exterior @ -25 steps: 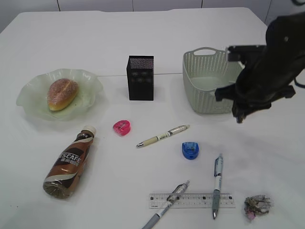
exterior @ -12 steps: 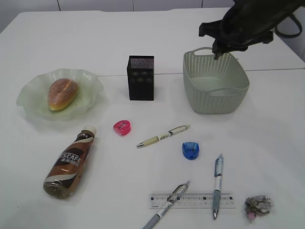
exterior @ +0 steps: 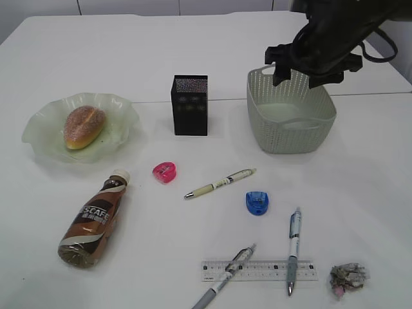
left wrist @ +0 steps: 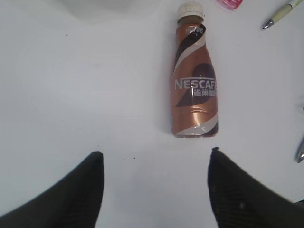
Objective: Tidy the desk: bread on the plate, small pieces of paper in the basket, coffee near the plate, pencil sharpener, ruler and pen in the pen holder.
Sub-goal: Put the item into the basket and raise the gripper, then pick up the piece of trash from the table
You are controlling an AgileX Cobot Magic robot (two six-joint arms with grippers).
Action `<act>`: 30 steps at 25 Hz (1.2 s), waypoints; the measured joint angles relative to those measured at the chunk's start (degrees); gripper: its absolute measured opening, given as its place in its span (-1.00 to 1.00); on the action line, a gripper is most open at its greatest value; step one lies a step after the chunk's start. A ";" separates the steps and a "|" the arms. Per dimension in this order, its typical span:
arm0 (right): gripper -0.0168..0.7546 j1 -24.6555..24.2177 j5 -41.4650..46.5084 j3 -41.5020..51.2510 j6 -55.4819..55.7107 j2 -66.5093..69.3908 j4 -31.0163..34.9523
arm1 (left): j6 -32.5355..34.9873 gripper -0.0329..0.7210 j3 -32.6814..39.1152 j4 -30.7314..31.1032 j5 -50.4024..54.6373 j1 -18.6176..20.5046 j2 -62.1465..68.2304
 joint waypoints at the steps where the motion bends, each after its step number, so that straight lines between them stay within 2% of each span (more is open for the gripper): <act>1: 0.48 0.00 2.41 0.00 -0.66 -0.49 0.00 | 0.00 0.42 0.00 0.00 0.00 0.00 0.00; 8: 0.49 0.00 21.41 0.00 -10.68 -3.57 0.90 | 0.00 0.41 0.00 0.10 -1.31 0.00 0.00; 12: 0.49 0.00 26.68 3.16 -13.23 -5.52 1.75 | 0.00 0.41 0.00 0.21 -2.64 0.00 0.00; 19: 0.50 0.00 26.53 19.54 -15.87 -13.69 3.41 | 0.00 0.41 0.00 0.21 -2.69 0.00 0.00; 26: 0.50 0.00 20.81 37.16 -16.23 -22.83 5.66 | 0.00 0.41 0.00 0.08 -2.69 0.00 0.00; 30: 0.50 0.00 17.50 43.78 -16.36 -23.91 6.87 | 0.00 0.41 0.00 -0.05 -2.69 0.00 0.00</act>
